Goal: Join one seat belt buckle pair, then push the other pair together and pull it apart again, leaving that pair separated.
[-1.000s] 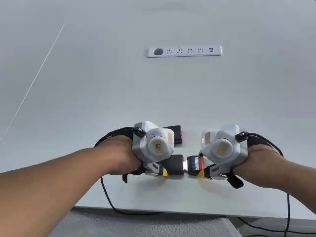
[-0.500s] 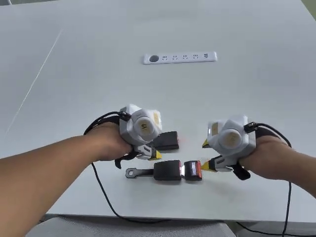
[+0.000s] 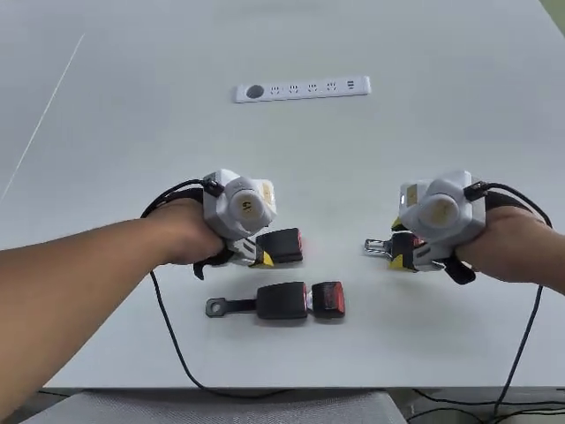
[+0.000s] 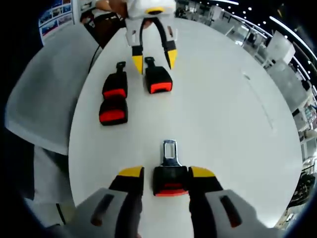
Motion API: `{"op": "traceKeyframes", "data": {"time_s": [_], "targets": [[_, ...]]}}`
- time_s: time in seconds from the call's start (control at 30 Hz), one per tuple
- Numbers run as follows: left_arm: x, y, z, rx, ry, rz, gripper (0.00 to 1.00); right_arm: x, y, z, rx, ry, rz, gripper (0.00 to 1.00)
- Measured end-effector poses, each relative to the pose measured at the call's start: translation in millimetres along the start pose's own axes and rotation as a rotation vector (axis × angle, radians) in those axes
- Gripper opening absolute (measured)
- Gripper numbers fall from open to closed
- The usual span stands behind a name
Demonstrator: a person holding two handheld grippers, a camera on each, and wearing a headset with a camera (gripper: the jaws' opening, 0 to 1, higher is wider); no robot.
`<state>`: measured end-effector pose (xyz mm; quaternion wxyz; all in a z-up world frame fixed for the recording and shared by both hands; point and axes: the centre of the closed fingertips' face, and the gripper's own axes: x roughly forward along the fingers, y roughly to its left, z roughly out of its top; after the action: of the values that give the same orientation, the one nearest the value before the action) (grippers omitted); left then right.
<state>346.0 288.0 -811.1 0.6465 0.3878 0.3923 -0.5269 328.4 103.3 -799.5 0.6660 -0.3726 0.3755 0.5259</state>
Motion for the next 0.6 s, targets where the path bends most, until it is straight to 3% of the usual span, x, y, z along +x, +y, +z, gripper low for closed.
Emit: {"op": "traceKeyframes", "data": {"time_s": [0.17, 0.27, 0.4, 0.53, 0.6], "targets": [[5.0, 1.7, -1.5, -0.027, 0.016, -0.006, 0.40, 0.6, -5.9, -16.2, 0.001, 0.010, 0.017, 0.35], [7.9, -0.2, -1.9, -0.008, 0.036, -0.016, 0.38, 5.6, -7.0, -24.7, -0.008, 0.017, 0.035, 0.34], [9.5, -4.6, -0.9, -0.026, 0.054, -0.037, 0.33, 9.7, -6.3, -26.0, -0.020, 0.013, 0.053, 0.33], [10.0, -7.6, 1.3, 0.030, 0.077, -0.027, 0.33, 10.9, -5.6, -24.3, -0.056, 0.005, 0.064, 0.33], [9.8, -4.6, -1.2, 0.014, 0.085, -0.033, 0.33, 10.8, -5.7, -24.8, -0.058, 0.000, 0.075, 0.32]]}}
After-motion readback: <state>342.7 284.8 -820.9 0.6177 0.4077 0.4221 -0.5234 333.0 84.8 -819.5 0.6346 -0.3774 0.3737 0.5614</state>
